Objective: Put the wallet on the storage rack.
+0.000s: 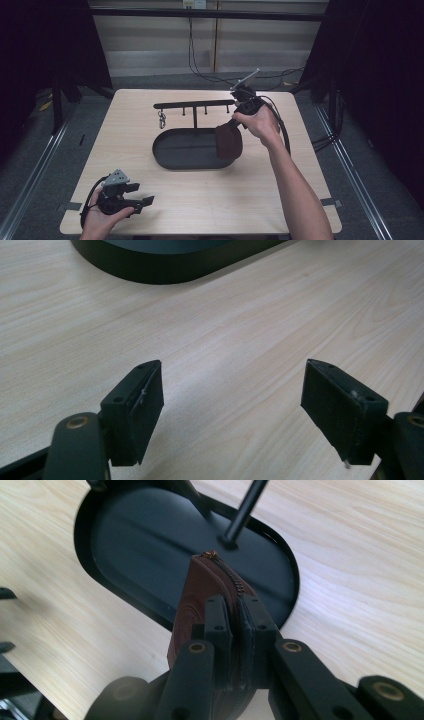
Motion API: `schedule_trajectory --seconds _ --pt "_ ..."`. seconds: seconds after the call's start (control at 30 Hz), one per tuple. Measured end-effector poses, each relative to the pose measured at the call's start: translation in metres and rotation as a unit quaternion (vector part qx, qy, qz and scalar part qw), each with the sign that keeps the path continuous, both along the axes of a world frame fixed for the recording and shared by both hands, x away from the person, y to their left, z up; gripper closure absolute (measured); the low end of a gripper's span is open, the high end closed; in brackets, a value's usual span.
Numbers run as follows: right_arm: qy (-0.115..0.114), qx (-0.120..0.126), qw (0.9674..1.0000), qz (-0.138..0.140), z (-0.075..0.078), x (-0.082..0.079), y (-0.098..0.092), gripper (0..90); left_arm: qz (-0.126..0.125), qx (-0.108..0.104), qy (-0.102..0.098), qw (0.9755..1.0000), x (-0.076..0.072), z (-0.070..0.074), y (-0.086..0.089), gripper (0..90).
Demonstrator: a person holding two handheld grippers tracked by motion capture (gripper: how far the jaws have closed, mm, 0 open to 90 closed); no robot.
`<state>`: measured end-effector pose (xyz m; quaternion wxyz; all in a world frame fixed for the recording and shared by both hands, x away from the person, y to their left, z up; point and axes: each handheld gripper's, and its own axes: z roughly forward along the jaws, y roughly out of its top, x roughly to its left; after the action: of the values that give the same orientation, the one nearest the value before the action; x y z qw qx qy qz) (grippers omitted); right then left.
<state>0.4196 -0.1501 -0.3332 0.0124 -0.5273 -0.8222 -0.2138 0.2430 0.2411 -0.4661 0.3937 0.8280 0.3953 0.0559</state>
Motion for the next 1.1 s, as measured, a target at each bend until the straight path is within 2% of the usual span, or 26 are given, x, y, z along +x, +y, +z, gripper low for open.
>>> schedule_trajectory --seconds 0.33,0.5,0.67,1.1 --pt "-0.010 0.037 0.9992 -0.006 -0.012 0.008 0.005 83.5 0.001 -0.002 -0.001 1.0000 0.000 0.000 0.000 25.0" --pt "-0.010 0.053 0.9983 -0.021 -0.017 0.010 0.003 83.6 0.002 -0.001 -0.002 1.0000 0.000 0.000 0.001 25.1" --pt "-0.011 0.057 0.9977 -0.034 -0.029 0.013 0.002 83.7 0.002 0.001 -0.001 1.0000 0.000 0.000 0.000 25.1" --pt "-0.013 0.094 0.9934 -0.064 -0.056 0.017 -0.002 83.6 0.002 -0.001 -0.003 1.0000 0.000 0.000 0.001 25.1"
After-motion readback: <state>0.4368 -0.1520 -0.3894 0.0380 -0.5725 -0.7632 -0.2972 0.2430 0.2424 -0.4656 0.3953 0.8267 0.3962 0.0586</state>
